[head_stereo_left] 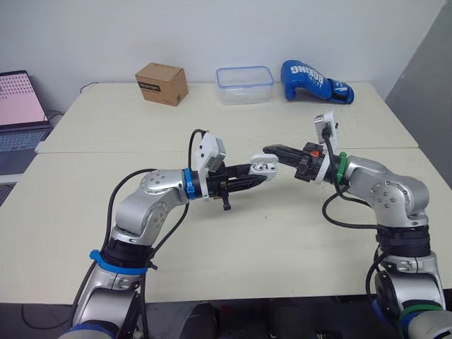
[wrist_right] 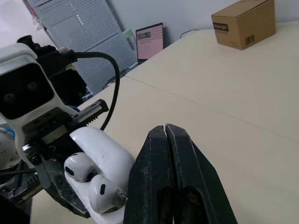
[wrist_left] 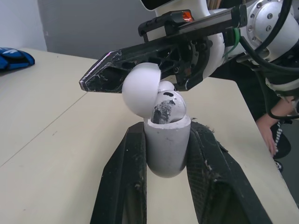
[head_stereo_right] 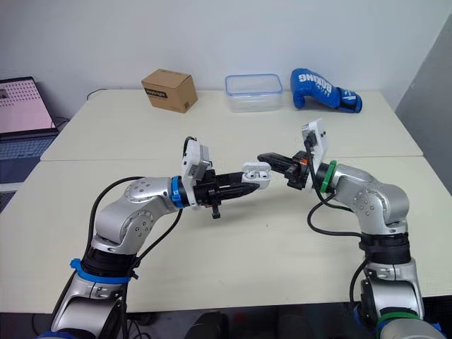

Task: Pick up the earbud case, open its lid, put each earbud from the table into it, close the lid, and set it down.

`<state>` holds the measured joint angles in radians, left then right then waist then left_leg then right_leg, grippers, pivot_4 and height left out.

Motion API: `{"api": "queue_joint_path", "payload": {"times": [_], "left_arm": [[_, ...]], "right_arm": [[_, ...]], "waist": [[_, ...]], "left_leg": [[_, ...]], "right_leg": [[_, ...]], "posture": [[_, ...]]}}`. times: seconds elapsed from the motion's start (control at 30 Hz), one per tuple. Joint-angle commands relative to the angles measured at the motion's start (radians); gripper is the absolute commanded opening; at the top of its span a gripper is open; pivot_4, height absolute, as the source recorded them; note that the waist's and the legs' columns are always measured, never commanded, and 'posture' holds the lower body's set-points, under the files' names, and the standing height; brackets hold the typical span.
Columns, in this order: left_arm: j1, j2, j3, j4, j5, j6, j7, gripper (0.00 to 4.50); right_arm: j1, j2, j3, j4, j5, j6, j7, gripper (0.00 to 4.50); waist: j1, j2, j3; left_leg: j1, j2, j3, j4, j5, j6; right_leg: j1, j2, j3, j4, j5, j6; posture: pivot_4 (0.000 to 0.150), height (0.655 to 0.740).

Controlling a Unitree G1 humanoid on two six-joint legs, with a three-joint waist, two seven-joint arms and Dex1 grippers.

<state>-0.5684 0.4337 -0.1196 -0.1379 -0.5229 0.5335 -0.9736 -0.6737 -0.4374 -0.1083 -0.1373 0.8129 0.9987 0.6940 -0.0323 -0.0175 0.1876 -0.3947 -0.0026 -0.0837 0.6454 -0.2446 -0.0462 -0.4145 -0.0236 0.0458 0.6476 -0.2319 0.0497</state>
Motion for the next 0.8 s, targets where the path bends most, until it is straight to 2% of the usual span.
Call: {"api": "queue_joint_path", "payload": {"times": [0.03, 0.3, 0.8], "left_arm": [[0.016, 0.003, 0.004, -0.016, 0.003, -0.013, -0.003, 0.76], [0.022, -0.029, 0.014, 0.003, 0.002, 0.006, 0.029, 0.76], [0.016, -0.066, -0.013, 0.014, 0.023, -0.02, 0.025, 0.76]], "right_arm": [[-0.005, -0.02, -0.044, -0.092, 0.07, 0.033, -0.007, 0.03], [0.095, -0.063, 0.008, -0.231, -0.011, -0.033, -0.045, 0.03], [0.177, -0.07, 0.079, -0.343, -0.083, -0.086, -0.102, 0.03]], "waist": [[0.0, 0.0, 0.0], [0.0, 0.0, 0.0], [0.001, 0.0, 0.0]], "left_leg": [[0.0, 0.0, 0.0, 0.0, 0.0, 0.0], [0.0, 0.0, 0.0, 0.0, 0.0, 0.0], [0.0, 0.0, 0.0, 0.0, 0.0, 0.0]], "right_leg": [[0.0, 0.0, 0.0, 0.0, 0.0, 0.0], [0.0, 0.0, 0.0, 0.0, 0.0, 0.0], [0.0, 0.0, 0.0, 0.0, 0.0, 0.0]], "posture": [[0.15, 0.74], [0.15, 0.74], [0.15, 0.74]]}}
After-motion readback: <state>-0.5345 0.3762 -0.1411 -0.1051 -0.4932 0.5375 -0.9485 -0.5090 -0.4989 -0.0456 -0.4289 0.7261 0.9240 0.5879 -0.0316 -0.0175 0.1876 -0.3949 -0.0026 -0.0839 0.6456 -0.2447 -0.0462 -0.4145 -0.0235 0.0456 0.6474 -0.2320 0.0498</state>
